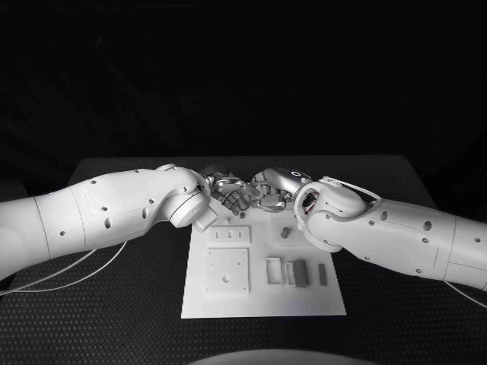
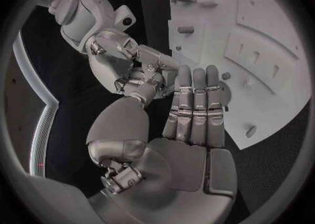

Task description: Assemble the parts on the task board

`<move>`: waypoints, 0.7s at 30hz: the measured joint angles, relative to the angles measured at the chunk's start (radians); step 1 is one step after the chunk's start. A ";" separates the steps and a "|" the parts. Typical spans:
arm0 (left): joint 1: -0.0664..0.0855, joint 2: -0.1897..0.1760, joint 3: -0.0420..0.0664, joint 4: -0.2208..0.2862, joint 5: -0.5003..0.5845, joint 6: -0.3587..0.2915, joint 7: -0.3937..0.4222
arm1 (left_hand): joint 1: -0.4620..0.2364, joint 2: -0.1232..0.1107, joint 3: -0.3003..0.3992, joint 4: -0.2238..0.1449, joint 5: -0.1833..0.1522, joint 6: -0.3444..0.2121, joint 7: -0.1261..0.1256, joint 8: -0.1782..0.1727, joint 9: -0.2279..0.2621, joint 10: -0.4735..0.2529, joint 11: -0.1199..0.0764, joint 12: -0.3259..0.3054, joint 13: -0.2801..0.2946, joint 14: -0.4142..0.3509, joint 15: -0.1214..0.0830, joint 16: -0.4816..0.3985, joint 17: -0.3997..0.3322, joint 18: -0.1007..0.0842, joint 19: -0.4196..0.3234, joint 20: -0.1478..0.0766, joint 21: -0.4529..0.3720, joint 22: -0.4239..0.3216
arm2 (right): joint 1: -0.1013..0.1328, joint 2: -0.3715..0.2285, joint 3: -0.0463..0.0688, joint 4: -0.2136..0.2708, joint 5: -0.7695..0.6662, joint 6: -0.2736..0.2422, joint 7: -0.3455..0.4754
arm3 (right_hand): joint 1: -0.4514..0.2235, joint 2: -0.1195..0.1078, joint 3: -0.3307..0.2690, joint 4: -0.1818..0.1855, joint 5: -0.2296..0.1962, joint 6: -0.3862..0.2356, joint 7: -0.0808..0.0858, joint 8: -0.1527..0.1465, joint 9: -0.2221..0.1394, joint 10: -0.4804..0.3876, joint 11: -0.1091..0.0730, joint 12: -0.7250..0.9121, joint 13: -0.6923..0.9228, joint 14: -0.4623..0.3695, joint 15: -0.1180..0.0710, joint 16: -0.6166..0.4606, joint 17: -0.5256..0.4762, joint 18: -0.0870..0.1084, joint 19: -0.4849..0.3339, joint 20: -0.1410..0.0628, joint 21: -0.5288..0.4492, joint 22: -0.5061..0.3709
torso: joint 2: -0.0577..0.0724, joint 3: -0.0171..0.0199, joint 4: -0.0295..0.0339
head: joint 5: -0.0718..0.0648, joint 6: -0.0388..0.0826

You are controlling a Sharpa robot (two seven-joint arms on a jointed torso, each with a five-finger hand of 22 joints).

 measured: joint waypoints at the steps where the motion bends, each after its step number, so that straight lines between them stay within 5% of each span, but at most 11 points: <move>1: 0.000 0.000 0.000 0.000 -0.001 0.000 -0.001 | 0.004 0.004 -0.001 -0.004 0.000 0.000 0.000 0.000 0.000 0.000 0.000 0.000 0.001 0.000 0.000 0.000 0.000 0.000 0.000 0.000 0.000 0.001 | 0.000 0.000 0.000 0.000 -0.002 0.000 0.000 | 0.000 0.000 0.000 0.000 0.000 0.000 0.000 0.000 0.000 0.000 0.000 0.000 0.000 0.000 0.000 0.000 0.001 0.001 0.000 0.000 0.000 0.000 | 0.000 -0.0001 0.0003 | 0.000 0.000; 8: 0.000 -0.001 0.000 0.001 -0.005 -0.001 -0.006 | 0.006 -0.002 -0.003 -0.006 0.000 0.000 0.000 0.000 0.001 0.002 0.002 0.000 0.002 0.000 0.000 0.000 0.000 0.000 0.000 0.000 0.000 0.002 | 0.000 0.003 0.000 0.001 -0.014 0.002 -0.007 | 0.000 0.000 0.000 0.000 0.000 0.000 0.000 0.000 0.000 0.000 0.000 0.000 0.000 0.000 0.000 0.000 0.002 0.010 0.000 0.000 0.000 0.000 | 0.000 -0.0003 0.0003 | 0.001 -0.003; 14: 0.000 0.001 0.000 0.003 -0.014 -0.004 -0.015 | -0.037 -0.052 -0.021 0.008 0.000 0.000 0.000 0.000 -0.002 0.001 0.001 0.000 0.006 0.000 0.000 0.000 -0.001 0.000 0.000 0.000 0.000 0.005 | -0.001 0.006 0.000 -0.001 -0.024 0.005 -0.011 | 0.000 0.000 0.000 0.000 0.000 0.000 0.000 0.001 0.000 0.000 0.000 0.000 -0.001 0.002 0.001 0.000 0.003 0.013 0.000 0.000 0.000 0.000 | 0.000 -0.0006 0.0003 | 0.001 -0.004; 21: -0.001 0.001 0.000 0.005 -0.035 -0.004 -0.036 | -0.031 -0.069 -0.010 0.010 0.000 -0.001 0.001 -0.008 -0.005 0.002 -0.005 0.006 0.015 0.002 -0.002 0.008 -0.001 -0.006 0.005 -0.005 0.000 0.012 | 0.000 0.009 0.001 0.006 -0.036 0.007 -0.013 | 0.000 0.000 0.000 0.000 0.000 0.000 0.000 0.001 0.003 0.002 -0.002 0.000 -0.001 0.003 0.001 0.000 0.004 0.013 0.000 0.000 0.000 0.000 | 0.000 -0.0007 0.0006 | 0.001 -0.006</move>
